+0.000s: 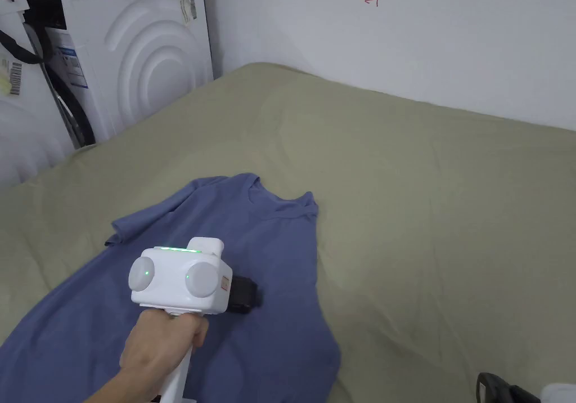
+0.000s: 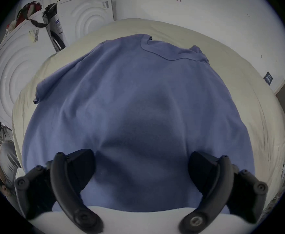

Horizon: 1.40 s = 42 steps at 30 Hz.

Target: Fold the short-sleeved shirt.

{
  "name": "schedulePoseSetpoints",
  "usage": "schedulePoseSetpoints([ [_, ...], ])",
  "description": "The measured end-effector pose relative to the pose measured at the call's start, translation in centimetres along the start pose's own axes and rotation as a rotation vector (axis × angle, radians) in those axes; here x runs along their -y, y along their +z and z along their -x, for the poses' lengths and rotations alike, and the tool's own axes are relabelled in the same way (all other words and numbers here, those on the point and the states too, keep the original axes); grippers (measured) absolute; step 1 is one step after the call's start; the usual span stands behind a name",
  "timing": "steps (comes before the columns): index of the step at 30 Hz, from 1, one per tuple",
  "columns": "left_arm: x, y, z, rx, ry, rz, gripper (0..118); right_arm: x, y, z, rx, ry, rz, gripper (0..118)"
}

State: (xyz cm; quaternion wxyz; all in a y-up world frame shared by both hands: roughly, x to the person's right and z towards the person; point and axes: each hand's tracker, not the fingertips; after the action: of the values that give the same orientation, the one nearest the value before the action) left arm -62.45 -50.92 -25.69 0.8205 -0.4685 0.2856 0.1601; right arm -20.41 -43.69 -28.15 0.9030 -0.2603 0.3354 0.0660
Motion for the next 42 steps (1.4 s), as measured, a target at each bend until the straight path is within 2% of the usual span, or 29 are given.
schedulePoseSetpoints([
  [1,0.0,0.5,-0.1,0.006,-0.007,-0.009,55,0.0,0.3,-0.2,0.0,-0.001,-0.004,2],
  [3,0.6,2.9,-0.5,0.006,-0.019,-0.053,31,-0.1,1.2,-0.7,0.008,-0.007,-0.007,2],
  [5,1.0,3.9,-0.7,-0.068,-0.047,-0.086,6,-0.1,2.2,-1.2,0.016,-0.019,-0.013,2],
  [7,1.2,4.7,0.0,-0.025,-0.018,-0.058,6,-0.2,3.7,-1.8,0.019,-0.032,-0.023,2],
  [10,0.6,7.4,0.3,-0.035,0.02,-0.124,6,-0.4,6.4,-3.0,0.047,-0.028,-0.057,2],
  [16,-1.1,16.1,-3.0,0.018,-0.036,-0.265,6,-0.6,11.4,-6.6,0.112,-0.064,-0.121,2],
  [22,-3.4,25.3,-12.8,0.111,-0.204,-0.425,6,-0.2,15.8,-10.2,0.182,-0.104,-0.162,2],
  [29,-3.7,31.5,-27.3,0.345,-0.389,-0.503,6,0.4,20.2,-14.7,0.302,-0.147,-0.205,2],
  [33,-1.9,31.1,-36.4,0.467,-0.489,-0.48,6,1.2,22.2,-17.2,0.368,-0.177,-0.215,2],
  [36,0.2,28.3,-42.4,0.574,-0.547,-0.392,6,2.1,23.0,-19.0,0.41,-0.202,-0.203,2],
  [42,5.8,18.3,-51.4,0.57,-0.664,-0.184,6,4.3,22.2,-22.3,0.456,-0.253,-0.137,2],
])
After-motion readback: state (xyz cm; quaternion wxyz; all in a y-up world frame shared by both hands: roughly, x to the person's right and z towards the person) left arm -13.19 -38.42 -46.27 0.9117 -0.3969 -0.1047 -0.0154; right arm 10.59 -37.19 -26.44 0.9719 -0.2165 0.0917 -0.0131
